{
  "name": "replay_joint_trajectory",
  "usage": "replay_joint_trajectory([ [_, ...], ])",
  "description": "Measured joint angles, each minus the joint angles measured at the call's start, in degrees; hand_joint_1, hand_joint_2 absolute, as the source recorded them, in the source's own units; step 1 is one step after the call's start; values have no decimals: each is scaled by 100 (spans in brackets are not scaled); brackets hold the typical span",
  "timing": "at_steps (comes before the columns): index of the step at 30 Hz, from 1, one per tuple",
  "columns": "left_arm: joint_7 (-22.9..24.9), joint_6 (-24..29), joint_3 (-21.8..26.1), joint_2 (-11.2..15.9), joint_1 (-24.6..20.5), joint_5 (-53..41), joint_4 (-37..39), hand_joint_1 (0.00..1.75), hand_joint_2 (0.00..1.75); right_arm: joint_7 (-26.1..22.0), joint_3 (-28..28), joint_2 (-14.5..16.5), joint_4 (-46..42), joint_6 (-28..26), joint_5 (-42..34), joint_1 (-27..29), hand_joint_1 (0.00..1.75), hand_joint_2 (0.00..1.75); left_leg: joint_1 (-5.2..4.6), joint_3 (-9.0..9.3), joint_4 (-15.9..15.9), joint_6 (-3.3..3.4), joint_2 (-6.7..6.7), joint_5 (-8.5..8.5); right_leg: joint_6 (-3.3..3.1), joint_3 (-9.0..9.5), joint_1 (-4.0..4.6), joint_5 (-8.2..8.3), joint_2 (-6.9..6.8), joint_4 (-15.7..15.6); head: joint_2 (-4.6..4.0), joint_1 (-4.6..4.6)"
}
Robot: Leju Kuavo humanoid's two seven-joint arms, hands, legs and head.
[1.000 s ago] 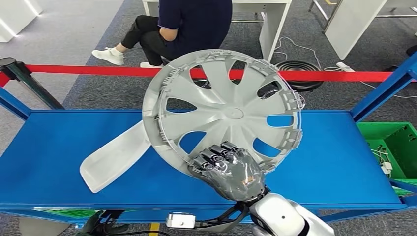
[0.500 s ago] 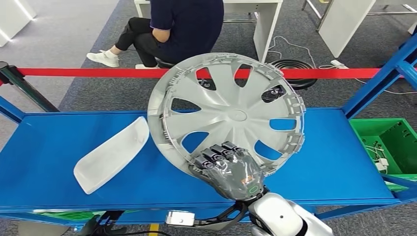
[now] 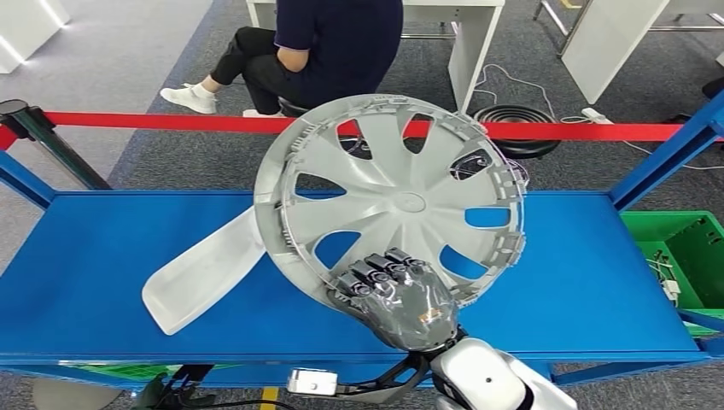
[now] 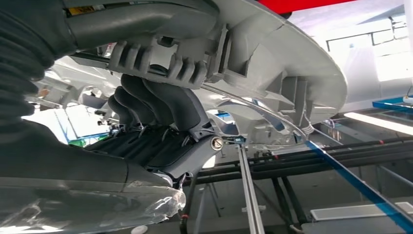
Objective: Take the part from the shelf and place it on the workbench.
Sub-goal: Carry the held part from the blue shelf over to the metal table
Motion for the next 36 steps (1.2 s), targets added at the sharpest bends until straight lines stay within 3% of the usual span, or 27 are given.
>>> replay_joint_trajectory([
  [4, 21, 13, -4, -7, -4, -3, 0, 0, 175, 8, -3, 1, 0, -4, -1, 8, 175, 175, 5, -54, 32, -129, 7, -20, -94, -5, -4, 63, 7, -94, 0, -6],
  [6, 35, 18, -5, -5, -5, -4, 0, 0, 175, 14, -8, 1, 0, -4, -2, 6, 175, 175, 5, -195, 409, -176, 16, -346, -171, -39, -28, 129, -11, -130, 0, -20],
  [8, 45, 20, -5, -5, -5, -4, 0, 0, 175, 14, -11, 1, 2, -3, -2, 8, 175, 175, 2, -449, 1139, -209, 21, -797, -213, -113, -24, 193, -23, -133, 0, -33],
  [10, 55, 21, -5, -4, -5, -5, 0, 0, 175, 13, -12, 1, 10, -2, -2, 15, 175, 175, 3, -544, 1563, -222, 22, -978, -215, -206, -19, 268, -27, -131, 0, -34],
  [11, 59, 22, -5, -2, -7, -7, 0, 0, 175, 13, -12, 1, 15, -2, -2, 17, 175, 175, 3, -441, 1470, -222, 22, -917, -205, -256, -20, 310, -25, -130, 0, -35],
  [14, 61, 25, -7, 4, -34, -16, 0, 0, 175, 14, -15, 1, 24, -2, -3, 17, 175, 175, 9, 253, 370, -197, 16, -551, -130, -392, -18, 442, -11, -113, 0, -36],
  [16, 62, 26, -9, -3, -45, -22, 0, 0, 175, 14, -20, 1, 28, -2, -5, 21, 175, 175, 1, 438, -9, -130, -4, -466, -64, -441, -2, 533, -9, -120, 0, -24],
  [18, 67, 26, -9, -4, -26, -23, 0, 0, 175, 13, -21, 1, 33, -2, -6, 34, 175, 175, -14, 391, -19, -37, -11, -386, -2, -453, -4, 632, -8, -174, 0, -12],
  [19, 70, 28, -8, -1, -19, -23, 0, 0, 175, 13, -21, 1, 35, -3, -6, 43, 175, 175, -13, 363, -21, 3, -4, -338, 27, -472, -12, 623, -9, -179, 0, -13],
  [20, 74, 30, -7, 2, -17, -23, 0, 0, 175, 13, -21, 1, 36, -3, -6, 51, 175, 175, -5, 328, -24, 43, 5, -284, 59, -511, -19, 515, -12, -105, 0, -6],
  [21, 77, 32, -7, 2, -18, -23, 0, 0, 175, 13, -21, 1, 37, -4, -6, 56, 175, 175, 5, 284, -30, 79, 13, -231, 86, -573, -24, 309, -16, 80, 0, 4],
  [23, 78, 32, -8, -2, -17, -23, 0, 0, 175, 13, -22, 1, 39, -4, -7, 59, 175, 175, 3, 179, -26, 119, 17, -138, 128, -725, -30, -258, -22, 741, 0, 21],
  [24, 78, 32, -8, -2, -16, -23, 0, 0, 175, 13, -23, 1, 43, -4, -7, 61, 175, 175, 0, 117, -23, 124, 21, -91, 139, -774, -31, -461, -22, 1083, 0, 21],
  [25, 79, 33, -8, 2, -16, -23, 0, 0, 175, 13, -23, 1, 46, -4, -7, 64, 175, 175, -3, 52, -19, 121, 25, -41, 143, -759, -31, -559, -22, 1297, 0, 20],
  [26, 79, 33, -8, 7, -16, -23, 0, 0, 175, 13, -23, 1, 50, -4, -7, 67, 175, 175, -5, -15, -16, 113, 28, 8, 138, -651, -31, -550, -22, 1323, 0, 20],
  [27, 79, 33, -8, 9, -16, -23, 0, 0, 175, 14, -23, 1, 52, -4, -7, 68, 175, 175, -6, -77, -15, 101, 30, 56, 126, -435, -30, -463, -22, 1136, 0, 20],
  [29, 79, 33, -8, 5, -16, -23, 0, 0, 175, 15, -23, 7, 52, -5, -11, 57, 175, 175, -10, -170, -13, 60, 26, 144, 89, 163, -23, -354, -18, 403, 0, 19],
  [31, 79, 33, -8, 1, -16, -23, 0, 0, 175, 15, -26, 21, 50, -10, -17, 50, 175, 175, -9, -215, -19, -7, 26, 229, 44, 500, 4, -373, -4, -81, 0, 18],
  [34, 79, 33, -8, -3, -9, -23, 0, 0, 175, 15, -30, 33, 48, -16, -20, 58, 175, 175, 12, -253, -48, -125, 22, 334, -62, 442, 32, -287, 0, -164, 0, 39],
  [35, 79, 34, -8, -3, -3, -22, 0, 0, 175, 16, -30, 39, 48, -19, -20, 59, 175, 175, 14, -291, -5, -160, 22, 258, -112, 396, 23, -228, -6, -183, 0, 30],
  [36, 80, 35, -8, -1, 0, -21, 0, 0, 175, 16, -31, 47, 48, -22, -20, 59, 175, 175, 15, -354, 137, -188, 22, 77, -157, 337, 9, -158, -14, -205, 0, 20],
])
